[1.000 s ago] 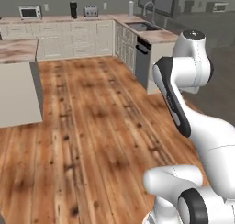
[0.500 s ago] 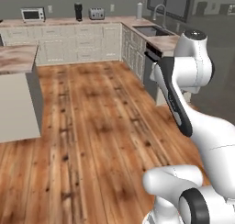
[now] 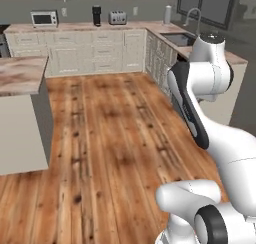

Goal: Move the bowls from the cabinet to the plates on the dining table.

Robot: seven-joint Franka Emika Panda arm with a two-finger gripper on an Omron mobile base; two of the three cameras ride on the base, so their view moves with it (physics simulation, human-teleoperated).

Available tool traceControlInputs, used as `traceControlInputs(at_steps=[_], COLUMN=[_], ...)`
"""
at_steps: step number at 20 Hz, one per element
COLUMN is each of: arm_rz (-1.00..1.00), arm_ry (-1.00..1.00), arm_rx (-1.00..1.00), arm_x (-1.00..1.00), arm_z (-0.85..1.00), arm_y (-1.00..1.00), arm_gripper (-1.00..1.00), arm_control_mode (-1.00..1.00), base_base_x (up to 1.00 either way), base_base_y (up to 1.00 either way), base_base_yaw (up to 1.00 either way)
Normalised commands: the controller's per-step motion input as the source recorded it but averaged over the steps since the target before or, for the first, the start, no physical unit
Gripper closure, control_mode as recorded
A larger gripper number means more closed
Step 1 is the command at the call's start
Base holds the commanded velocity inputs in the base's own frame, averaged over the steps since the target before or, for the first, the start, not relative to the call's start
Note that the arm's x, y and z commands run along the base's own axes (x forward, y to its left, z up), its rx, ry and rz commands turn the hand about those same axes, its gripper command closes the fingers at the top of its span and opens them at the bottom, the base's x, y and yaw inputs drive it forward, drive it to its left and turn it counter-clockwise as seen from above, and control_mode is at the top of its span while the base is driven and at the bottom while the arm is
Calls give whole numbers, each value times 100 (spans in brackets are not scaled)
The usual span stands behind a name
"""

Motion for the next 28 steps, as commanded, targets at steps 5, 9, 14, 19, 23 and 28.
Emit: traceControlInputs(at_steps=[5,9,14,19,23,28], arm_rz=[0,0,0,0,0,0], arm_ry=[0,0,0,0,0,0], arm_rx=[0,0,0,0,0,0], arm_x=[0,0,0,0,0,0], arm_z=[0,0,0,0,0,0], arm_y=[0,0,0,0,0,0], arm_gripper=[-100,-100,-100,-100,-100,-100], arm_control_mode=[100,100,100,100,100,100], base_base_x=[100,100,100,100,100,100], base_base_y=[-18,-18,-20,-13,-7,-2], base_base_yaw=[10,9,9,9,9,8])
